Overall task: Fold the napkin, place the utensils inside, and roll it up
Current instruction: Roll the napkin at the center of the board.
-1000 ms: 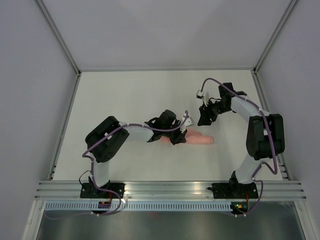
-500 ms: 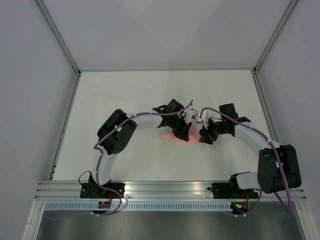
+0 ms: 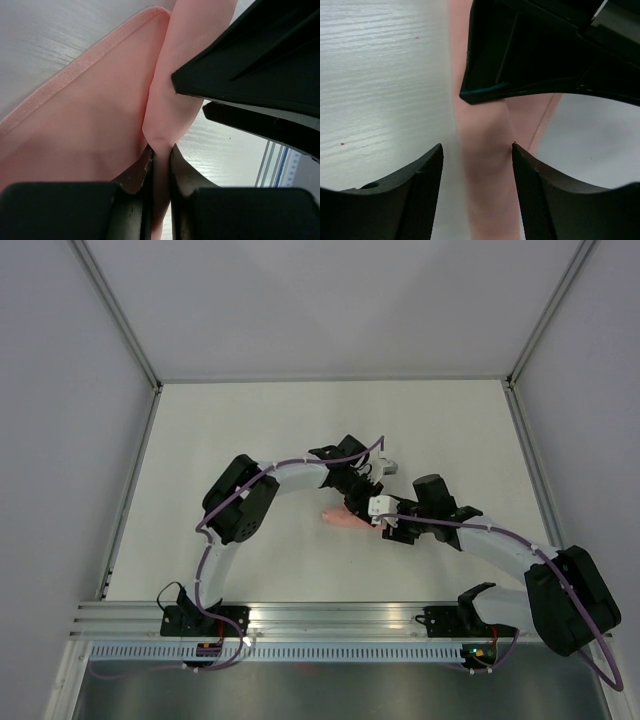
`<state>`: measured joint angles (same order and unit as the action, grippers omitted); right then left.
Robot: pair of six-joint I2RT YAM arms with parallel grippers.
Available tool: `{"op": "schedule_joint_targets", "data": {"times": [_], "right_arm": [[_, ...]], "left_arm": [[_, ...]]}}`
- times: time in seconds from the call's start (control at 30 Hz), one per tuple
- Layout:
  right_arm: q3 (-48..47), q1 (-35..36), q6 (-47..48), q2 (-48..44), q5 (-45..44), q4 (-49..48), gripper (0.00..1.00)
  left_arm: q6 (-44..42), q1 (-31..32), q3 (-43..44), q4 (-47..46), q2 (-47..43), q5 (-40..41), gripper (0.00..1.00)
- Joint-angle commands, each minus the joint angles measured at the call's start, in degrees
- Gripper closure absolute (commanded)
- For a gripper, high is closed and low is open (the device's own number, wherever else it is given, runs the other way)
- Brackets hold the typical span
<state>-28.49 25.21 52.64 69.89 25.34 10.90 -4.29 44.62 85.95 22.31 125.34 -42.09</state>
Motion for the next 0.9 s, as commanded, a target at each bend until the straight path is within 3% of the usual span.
{"op": "schedule_joint_targets", "data": {"times": [0.0,0.27,0.33,0.37,0.4,0.47,0.6,0.87], "right_arm": [[1.07,1.5,2.11,1.21,-5.04,-6.76,0.37],[1.42,3.44,3.34,4.29,-5.48,-6.42,0.43],[0.9,3.53,3.34,4.99,-5.65,-5.89,0.5],[0.72,3.44,3.43,5.6,-5.83,-5.71,0.64],[0.63,3.44,3.43,5.87,-6.09,-5.62,0.7],[0.28,3.44,3.43,6.31,-6.62,-5.36,0.77],[-0.6,3.44,4.05,6.75,-6.89,-3.17,0.84],[-3.67,3.44,5.27,8.77,-5.83,2.89,0.87]], "left_arm": [[1.75,0.03,-1.23,10.12,5.44,4.64,0.94],[2.36,-0.5,-0.35,10.92,5.71,5.0,0.82],[2.71,-0.59,0.09,11.09,5.62,5.52,0.78],[2.89,-0.76,0.53,11.18,5.44,5.44,0.73],[3.06,-0.94,0.71,11.27,5.36,5.52,0.7],[3.5,-1.29,1.32,11.18,5.18,5.26,0.64],[3.68,-1.91,2.2,10.92,3.95,4.82,0.59],[8.33,-4.8,1.76,6.97,-1.23,5.26,0.57]]}}
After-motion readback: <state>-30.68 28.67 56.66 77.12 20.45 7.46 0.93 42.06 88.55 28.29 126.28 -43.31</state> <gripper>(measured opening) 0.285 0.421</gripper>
